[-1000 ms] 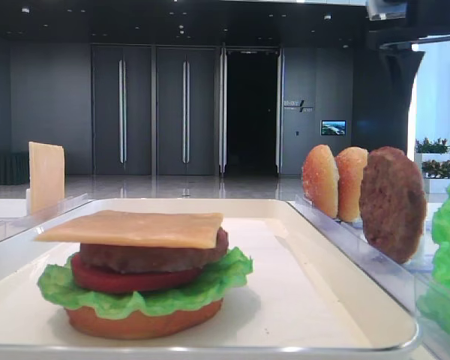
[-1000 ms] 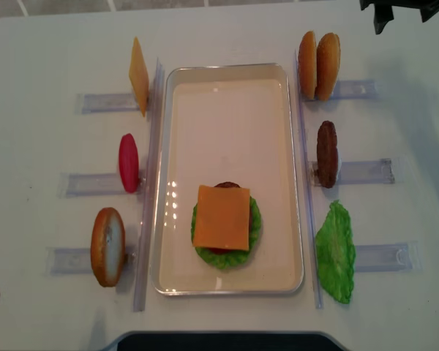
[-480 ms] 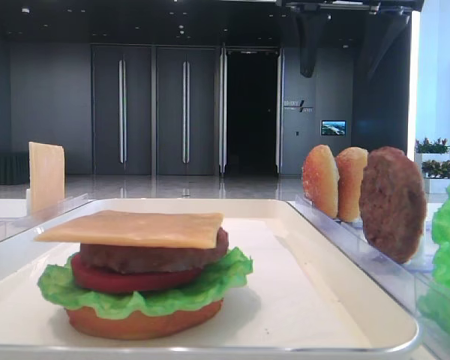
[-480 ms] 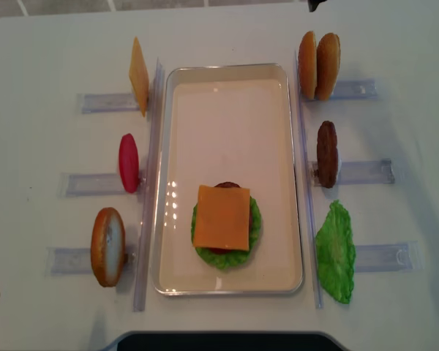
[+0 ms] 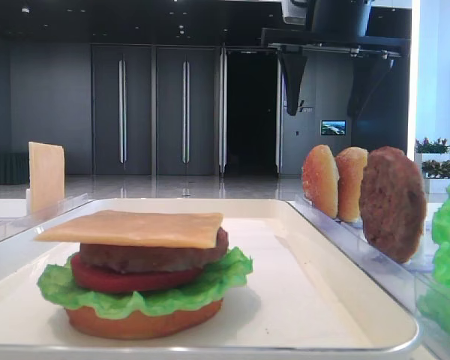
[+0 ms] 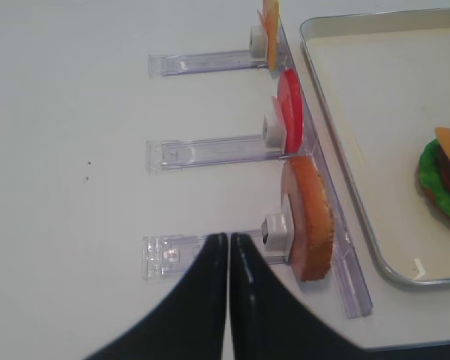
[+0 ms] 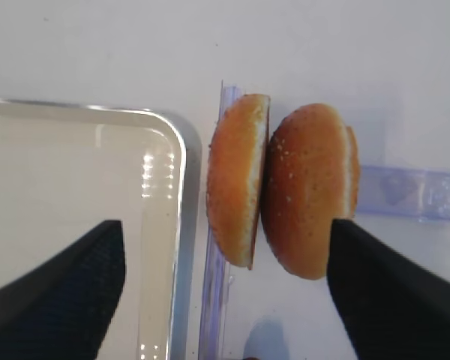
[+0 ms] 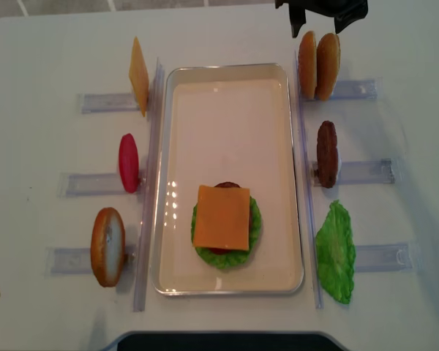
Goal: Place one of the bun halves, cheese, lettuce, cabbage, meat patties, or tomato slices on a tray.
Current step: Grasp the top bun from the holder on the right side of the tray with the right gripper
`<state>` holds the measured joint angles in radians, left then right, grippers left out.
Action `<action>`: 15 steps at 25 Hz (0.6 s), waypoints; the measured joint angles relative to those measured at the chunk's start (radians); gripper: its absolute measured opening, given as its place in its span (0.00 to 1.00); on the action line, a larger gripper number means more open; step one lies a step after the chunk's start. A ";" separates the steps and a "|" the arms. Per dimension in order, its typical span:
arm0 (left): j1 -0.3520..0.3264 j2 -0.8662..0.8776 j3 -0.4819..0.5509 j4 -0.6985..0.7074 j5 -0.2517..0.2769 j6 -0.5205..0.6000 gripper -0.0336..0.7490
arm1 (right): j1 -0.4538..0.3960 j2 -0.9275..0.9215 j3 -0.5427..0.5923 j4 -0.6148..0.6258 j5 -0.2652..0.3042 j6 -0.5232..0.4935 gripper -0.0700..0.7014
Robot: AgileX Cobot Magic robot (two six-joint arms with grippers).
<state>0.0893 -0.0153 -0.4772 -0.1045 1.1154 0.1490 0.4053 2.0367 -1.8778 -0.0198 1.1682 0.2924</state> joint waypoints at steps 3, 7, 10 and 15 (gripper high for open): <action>0.000 0.000 0.000 0.000 0.000 0.000 0.03 | 0.000 0.014 -0.005 0.020 0.003 0.003 0.81; 0.000 0.000 0.000 0.000 0.000 0.000 0.03 | 0.000 0.030 -0.005 0.020 0.006 0.003 0.81; 0.000 0.000 0.000 -0.001 0.000 0.000 0.03 | 0.000 0.036 -0.005 0.020 -0.001 0.003 0.81; 0.000 0.000 0.000 -0.001 0.000 0.000 0.03 | 0.000 0.036 -0.005 0.043 -0.042 0.003 0.81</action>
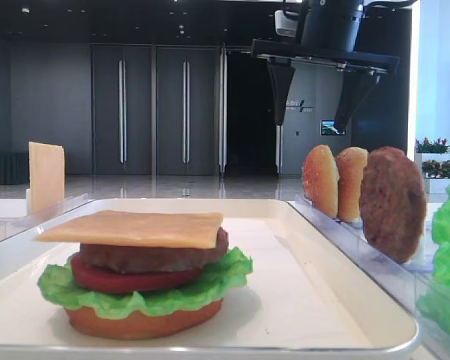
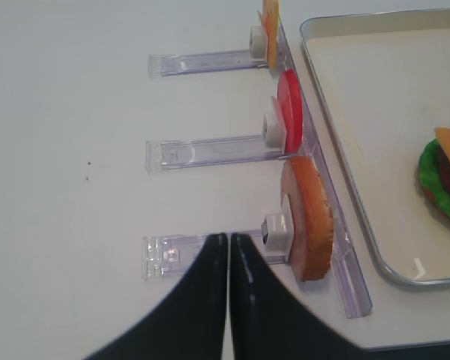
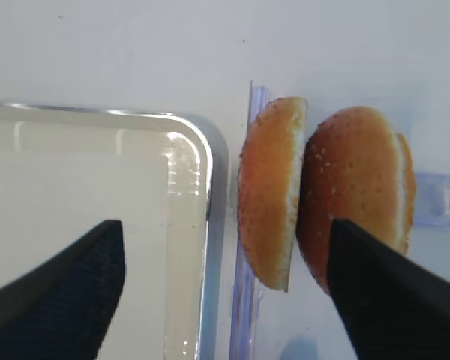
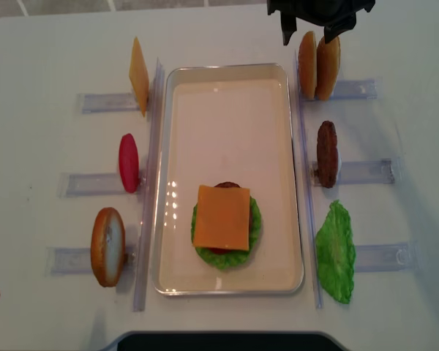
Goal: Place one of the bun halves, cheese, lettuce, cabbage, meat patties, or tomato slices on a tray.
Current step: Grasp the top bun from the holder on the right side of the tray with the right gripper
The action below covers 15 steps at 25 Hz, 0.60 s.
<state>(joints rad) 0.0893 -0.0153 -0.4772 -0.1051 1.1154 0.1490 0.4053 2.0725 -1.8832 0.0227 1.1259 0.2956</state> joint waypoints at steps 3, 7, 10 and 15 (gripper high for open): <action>0.000 0.000 0.000 0.000 0.000 0.000 0.03 | 0.000 0.000 0.000 0.000 -0.014 0.000 0.81; 0.000 0.000 0.000 0.000 0.000 0.000 0.03 | 0.000 0.002 0.000 0.000 -0.030 -0.002 0.81; 0.000 0.000 0.000 0.000 0.000 0.000 0.03 | 0.000 0.002 0.000 0.000 -0.031 -0.006 0.81; 0.000 0.000 0.000 0.000 0.000 0.000 0.03 | 0.000 0.002 0.000 0.001 -0.033 -0.009 0.81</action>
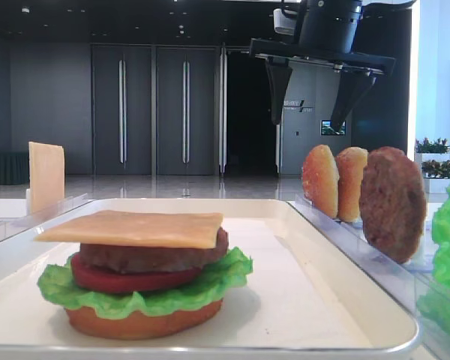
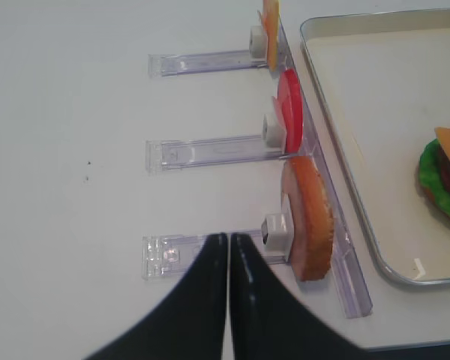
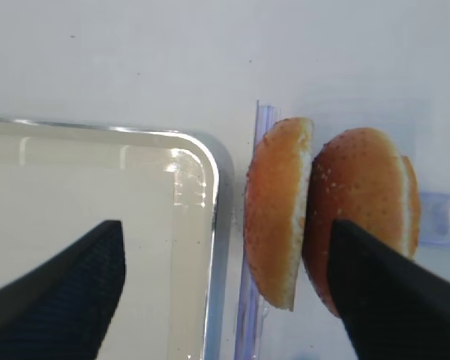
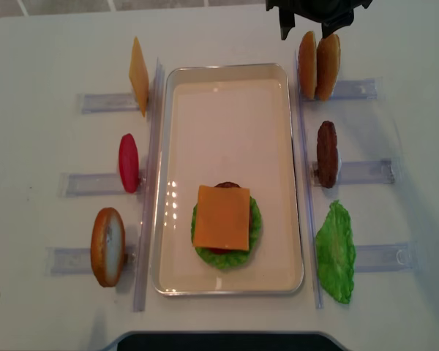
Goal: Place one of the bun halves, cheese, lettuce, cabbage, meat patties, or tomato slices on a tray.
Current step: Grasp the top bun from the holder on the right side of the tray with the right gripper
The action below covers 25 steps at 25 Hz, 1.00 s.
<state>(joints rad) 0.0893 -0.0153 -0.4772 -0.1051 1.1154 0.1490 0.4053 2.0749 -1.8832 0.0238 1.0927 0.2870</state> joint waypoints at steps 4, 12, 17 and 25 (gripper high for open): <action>0.000 0.000 0.000 0.000 0.000 0.000 0.03 | 0.000 0.000 0.000 0.004 -0.002 -0.001 0.81; 0.000 0.000 0.000 0.000 0.000 0.000 0.03 | -0.001 0.011 0.000 0.055 -0.010 -0.004 0.81; 0.000 0.000 0.000 0.000 0.000 0.000 0.03 | -0.001 0.039 0.000 0.050 -0.009 -0.006 0.81; 0.000 0.000 0.000 0.000 0.000 0.000 0.03 | -0.002 0.043 0.000 0.004 -0.010 -0.011 0.81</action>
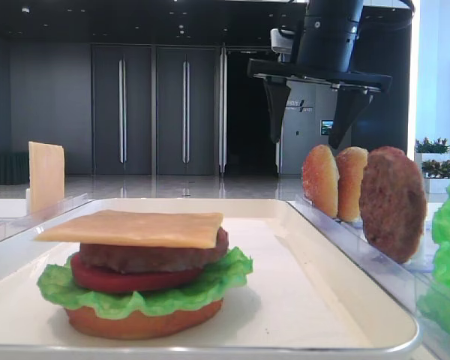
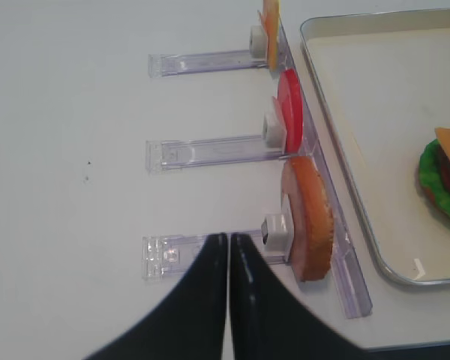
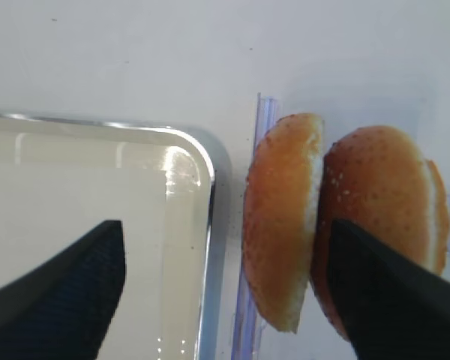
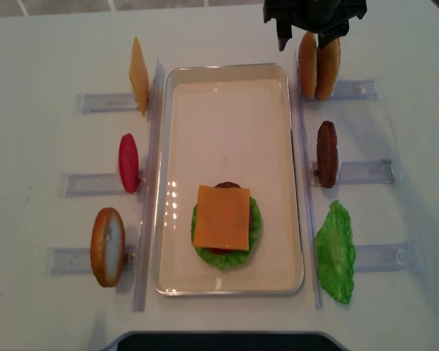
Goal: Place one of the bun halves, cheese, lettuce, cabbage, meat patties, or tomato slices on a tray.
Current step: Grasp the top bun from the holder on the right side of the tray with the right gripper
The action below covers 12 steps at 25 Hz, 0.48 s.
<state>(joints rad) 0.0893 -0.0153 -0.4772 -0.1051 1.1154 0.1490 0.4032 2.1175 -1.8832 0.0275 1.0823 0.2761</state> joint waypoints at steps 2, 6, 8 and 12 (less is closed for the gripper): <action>0.000 0.000 0.000 0.000 0.000 0.000 0.03 | 0.000 0.000 0.000 -0.009 0.000 -0.002 0.81; 0.000 0.000 0.000 0.000 0.000 0.000 0.03 | 0.000 0.001 0.000 -0.015 0.000 -0.007 0.81; 0.000 0.000 0.000 0.000 0.000 0.000 0.03 | 0.000 0.001 0.000 -0.015 0.000 -0.007 0.81; 0.000 0.000 0.000 0.000 0.000 0.000 0.03 | 0.000 0.018 0.000 -0.015 0.002 -0.007 0.81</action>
<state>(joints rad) 0.0893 -0.0153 -0.4772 -0.1051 1.1154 0.1490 0.4032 2.1358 -1.8832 0.0120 1.0843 0.2696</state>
